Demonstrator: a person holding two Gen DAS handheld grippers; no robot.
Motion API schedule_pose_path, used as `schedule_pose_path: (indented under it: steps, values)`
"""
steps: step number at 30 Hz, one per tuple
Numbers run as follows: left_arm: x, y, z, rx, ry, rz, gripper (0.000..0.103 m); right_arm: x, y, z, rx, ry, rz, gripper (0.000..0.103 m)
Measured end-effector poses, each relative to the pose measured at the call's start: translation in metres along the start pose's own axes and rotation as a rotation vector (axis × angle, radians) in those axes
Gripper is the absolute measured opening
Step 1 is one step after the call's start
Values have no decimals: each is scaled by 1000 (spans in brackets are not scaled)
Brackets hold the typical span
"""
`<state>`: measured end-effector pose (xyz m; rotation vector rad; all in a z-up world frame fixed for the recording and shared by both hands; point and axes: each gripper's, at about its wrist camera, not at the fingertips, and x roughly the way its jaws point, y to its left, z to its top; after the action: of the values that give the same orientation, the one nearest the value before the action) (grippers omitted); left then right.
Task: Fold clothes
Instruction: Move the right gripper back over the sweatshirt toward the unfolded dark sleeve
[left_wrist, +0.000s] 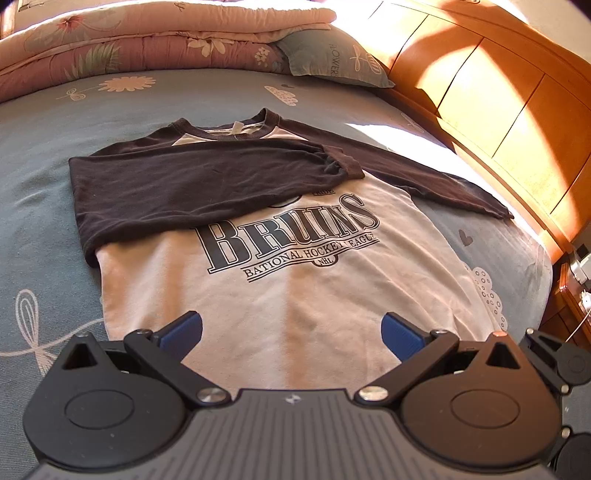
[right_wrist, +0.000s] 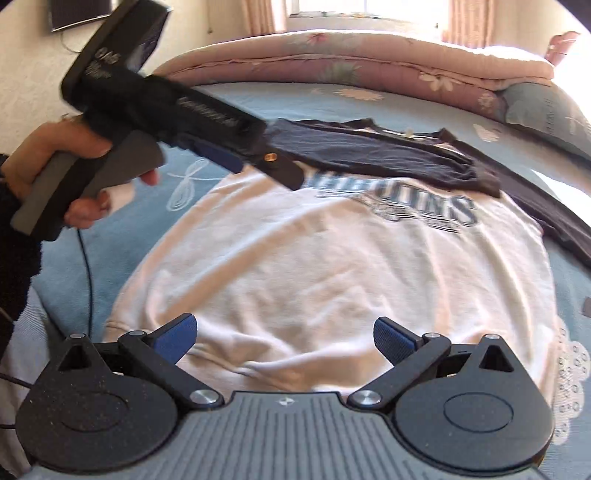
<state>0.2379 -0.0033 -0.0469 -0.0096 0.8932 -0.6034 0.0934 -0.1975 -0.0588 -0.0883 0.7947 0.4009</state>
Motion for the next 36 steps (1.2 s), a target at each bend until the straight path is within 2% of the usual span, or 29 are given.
schedule_pose_path:
  steps: [2,6,11,17,18,20,24,26,31,34,36]
  values:
    - [3,-2,-1,6,9,-3,102,-6,-36,0,67,-11,-74,103]
    - [17,-1,-5,-3,50,9,102,-3,-105,12,225,-35,-93,103]
    - [31,7,-7,-18,87,39,102,34,-169,44,371,-20,-43,103]
    - [42,18,-5,-45,112,47,102,85,-208,69,478,2,10,103]
    - [44,19,-5,-47,119,47,102,92,-211,68,487,24,0,103]
    - [47,20,-7,-46,131,53,102,93,-210,62,458,9,-7,103]
    - [48,20,-7,-41,132,61,102,79,-203,52,419,31,-82,103]
    - [46,20,-6,-47,128,55,102,67,-190,49,389,37,-106,103]
    - [43,11,-7,-31,119,39,102,42,-135,29,239,41,-69,103]
    - [47,1,-10,-3,132,28,102,49,-107,7,138,115,-120,103]
    - [52,-5,-13,18,152,29,102,48,-101,-5,127,81,-152,103]
